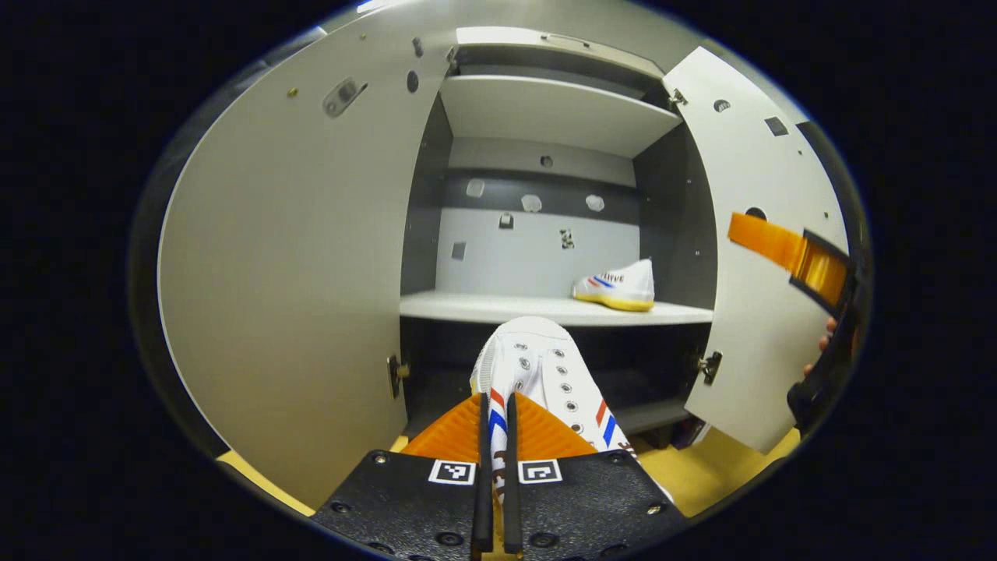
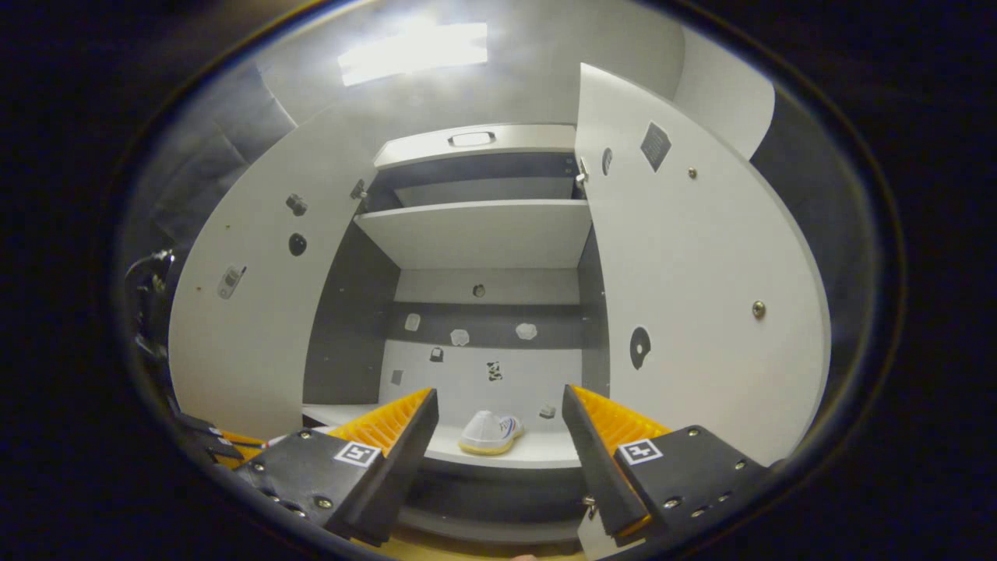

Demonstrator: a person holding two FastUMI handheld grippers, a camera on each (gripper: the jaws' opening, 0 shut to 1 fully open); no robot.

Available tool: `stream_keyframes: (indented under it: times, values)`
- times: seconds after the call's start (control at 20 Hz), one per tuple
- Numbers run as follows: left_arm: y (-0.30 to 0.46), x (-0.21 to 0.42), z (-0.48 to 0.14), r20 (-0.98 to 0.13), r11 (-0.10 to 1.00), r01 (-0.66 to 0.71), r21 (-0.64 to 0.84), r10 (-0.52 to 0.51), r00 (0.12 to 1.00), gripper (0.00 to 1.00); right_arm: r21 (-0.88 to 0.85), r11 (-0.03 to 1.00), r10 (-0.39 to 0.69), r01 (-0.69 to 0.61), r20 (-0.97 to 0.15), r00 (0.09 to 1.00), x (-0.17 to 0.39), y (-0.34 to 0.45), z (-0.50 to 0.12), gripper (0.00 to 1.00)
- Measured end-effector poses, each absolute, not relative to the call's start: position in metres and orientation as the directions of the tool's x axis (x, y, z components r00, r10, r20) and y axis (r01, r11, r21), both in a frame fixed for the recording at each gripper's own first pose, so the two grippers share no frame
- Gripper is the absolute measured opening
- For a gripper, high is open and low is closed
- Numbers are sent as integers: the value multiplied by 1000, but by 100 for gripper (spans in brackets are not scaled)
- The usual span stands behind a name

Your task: Grab one shoe with the right hand and put it into the shoe cabinet, grab the other shoe with the left hand and put it into the shoe cabinet; then close the right door with the right hand and the left door with the left hand.

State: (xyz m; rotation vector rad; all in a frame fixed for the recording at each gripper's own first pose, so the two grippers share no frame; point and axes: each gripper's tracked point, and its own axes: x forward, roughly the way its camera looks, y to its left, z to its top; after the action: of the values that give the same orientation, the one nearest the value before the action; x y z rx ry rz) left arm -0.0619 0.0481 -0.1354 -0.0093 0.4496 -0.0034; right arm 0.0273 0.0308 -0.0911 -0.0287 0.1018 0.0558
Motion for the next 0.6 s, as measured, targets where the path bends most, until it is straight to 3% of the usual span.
stream_keyframes:
  times: [0.35,0.6]
  values:
    - [43,22,-79,-251,1000,-3,23,8,968,5,-49,998,33,-39,-127,991,31,17,-100,95]
    - [41,83,-76,-210,1000,7,-16,-10,978,5,-60,998,22,-29,-125,992,30,4,-99,95]
